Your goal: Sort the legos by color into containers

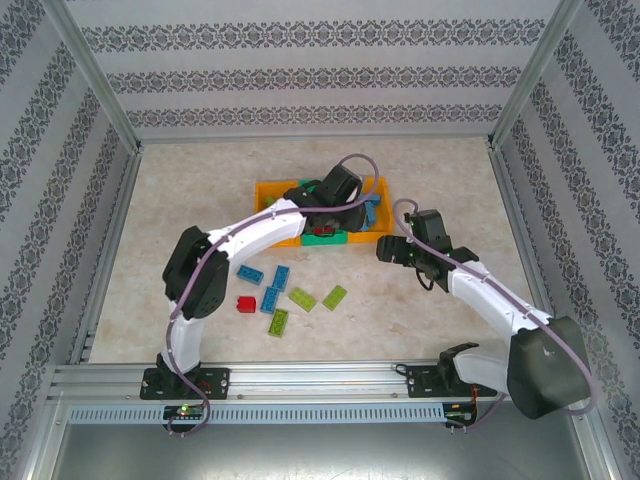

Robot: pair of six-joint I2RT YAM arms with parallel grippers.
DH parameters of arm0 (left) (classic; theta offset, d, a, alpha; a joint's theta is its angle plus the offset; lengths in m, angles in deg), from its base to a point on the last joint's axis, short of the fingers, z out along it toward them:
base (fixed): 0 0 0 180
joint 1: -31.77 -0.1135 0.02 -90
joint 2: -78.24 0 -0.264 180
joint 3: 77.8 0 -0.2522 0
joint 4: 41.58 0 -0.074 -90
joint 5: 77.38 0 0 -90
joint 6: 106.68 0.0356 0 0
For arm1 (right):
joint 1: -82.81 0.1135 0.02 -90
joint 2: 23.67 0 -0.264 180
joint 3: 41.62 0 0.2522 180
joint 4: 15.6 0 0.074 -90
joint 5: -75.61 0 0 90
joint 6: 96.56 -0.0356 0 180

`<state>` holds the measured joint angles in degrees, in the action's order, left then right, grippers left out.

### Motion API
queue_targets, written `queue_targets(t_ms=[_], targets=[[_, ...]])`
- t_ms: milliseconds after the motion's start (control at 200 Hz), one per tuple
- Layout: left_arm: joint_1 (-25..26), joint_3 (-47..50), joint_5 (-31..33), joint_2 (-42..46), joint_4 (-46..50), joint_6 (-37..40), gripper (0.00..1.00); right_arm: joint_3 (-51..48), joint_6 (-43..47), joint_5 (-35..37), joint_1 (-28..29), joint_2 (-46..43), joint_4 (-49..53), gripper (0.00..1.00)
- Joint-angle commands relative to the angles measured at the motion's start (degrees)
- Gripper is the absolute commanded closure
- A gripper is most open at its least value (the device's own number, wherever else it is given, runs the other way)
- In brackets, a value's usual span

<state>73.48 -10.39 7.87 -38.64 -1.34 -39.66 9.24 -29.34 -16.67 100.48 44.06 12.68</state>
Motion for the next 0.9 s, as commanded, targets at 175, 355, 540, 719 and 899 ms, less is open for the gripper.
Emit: queue_targets(t_ms=[175, 355, 540, 719, 899], targets=[[-3.5, -13.3, -7.6, -10.1, 1.6, -1.9, 0.68, -3.9, 5.9, -3.9, 9.9, -2.9, -2.8, 0.10], [-3.9, -16.9, -9.9, -12.9, 1.0, -3.2, 0.68, -4.1, 7.0, -0.6, 17.9, -1.3, -2.3, 0.09], [-4.0, -17.5, -10.4, -12.9, 1.0, -4.2, 0.67, -4.9, 5.7, 1.2, 19.3, -0.3, -2.9, 0.09], [-4.7, -21.4, -10.4, -15.8, 3.6, -5.7, 0.53, -4.8, 6.9, -1.0, 20.6, -0.6, -3.4, 0.08], [-5.5, -21.9, -11.1, -16.6, 3.2, -7.2, 0.37, -4.1, 9.0, -1.7, 23.9, 0.8, -2.0, 0.06]])
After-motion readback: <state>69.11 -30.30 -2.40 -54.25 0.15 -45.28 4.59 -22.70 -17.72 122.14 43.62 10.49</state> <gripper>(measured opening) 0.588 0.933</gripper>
